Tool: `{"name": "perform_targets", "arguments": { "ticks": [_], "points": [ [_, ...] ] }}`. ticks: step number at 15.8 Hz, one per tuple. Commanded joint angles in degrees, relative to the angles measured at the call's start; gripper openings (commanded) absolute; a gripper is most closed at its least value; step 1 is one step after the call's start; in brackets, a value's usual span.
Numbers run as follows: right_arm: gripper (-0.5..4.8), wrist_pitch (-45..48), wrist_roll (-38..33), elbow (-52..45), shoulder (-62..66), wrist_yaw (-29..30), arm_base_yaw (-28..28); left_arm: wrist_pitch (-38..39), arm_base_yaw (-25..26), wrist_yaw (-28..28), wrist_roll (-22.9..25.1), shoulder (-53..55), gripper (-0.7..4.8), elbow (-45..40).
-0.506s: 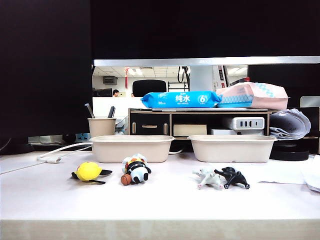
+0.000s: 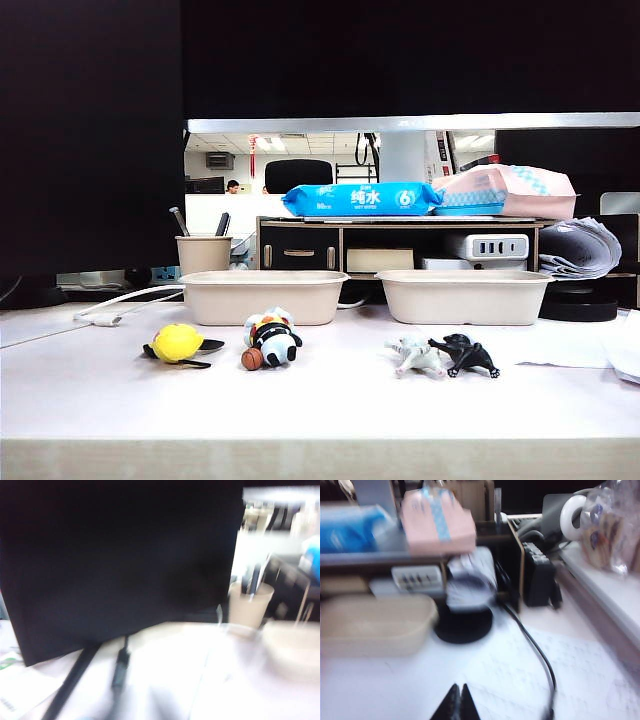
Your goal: Put the dolls with similar sizes into the same paper box, while dolls with different sizes go into separate paper boxes.
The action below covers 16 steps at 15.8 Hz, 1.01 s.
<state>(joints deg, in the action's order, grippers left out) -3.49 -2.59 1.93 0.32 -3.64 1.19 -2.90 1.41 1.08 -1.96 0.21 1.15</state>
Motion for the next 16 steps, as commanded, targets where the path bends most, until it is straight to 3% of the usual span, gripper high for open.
{"name": "perform_targets", "arguments": {
  "ticks": [1, 3, 4, 6, 8, 10, 12, 13, 16],
  "points": [
    [2.91, -2.1, 3.5, 15.7, 0.0, 2.5, 0.1, -1.1, 0.0, -1.5, -6.0, 0.0, 4.79, 8.6],
    [2.97, -6.3, 13.4, 32.3, 3.9, 2.2, 0.0, -1.1, 0.0, -1.7, -4.7, 0.4, 4.79, 19.4],
    [2.97, -7.3, 14.8, 41.7, 10.4, 2.3, 0.0, -1.0, -0.1, -0.9, -4.7, 3.9, 4.79, 26.0],
    [3.12, -7.3, 14.6, 52.9, 24.1, 3.7, 0.1, -4.5, -0.3, -2.4, -4.7, 14.7, 4.79, 32.2],
    [3.28, -9.2, 9.9, 62.0, 38.6, 13.6, 0.1, -1.8, -0.3, -8.3, -7.0, 29.0, 4.79, 40.2],
    [3.29, -14.9, 2.4, 67.1, 48.4, 25.0, 0.2, 1.9, -0.6, -19.2, -14.4, 39.3, 4.79, 44.7],
    [2.91, -25.6, -0.4, 69.1, 55.5, 32.8, 1.7, 2.1, -2.3, -35.1, -21.5, 47.2, 4.79, 45.6],
    [2.79, -33.5, 2.2, 68.8, 60.1, 33.1, 4.2, 4.2, -6.0, -40.0, -24.5, 51.5, 4.79, 45.6],
    [3.06, -41.9, 4.0, 66.4, 70.8, 35.8, 10.6, 8.7, -20.5, -34.9, -22.9, 59.6, 4.79, 45.5]
  ]
}}
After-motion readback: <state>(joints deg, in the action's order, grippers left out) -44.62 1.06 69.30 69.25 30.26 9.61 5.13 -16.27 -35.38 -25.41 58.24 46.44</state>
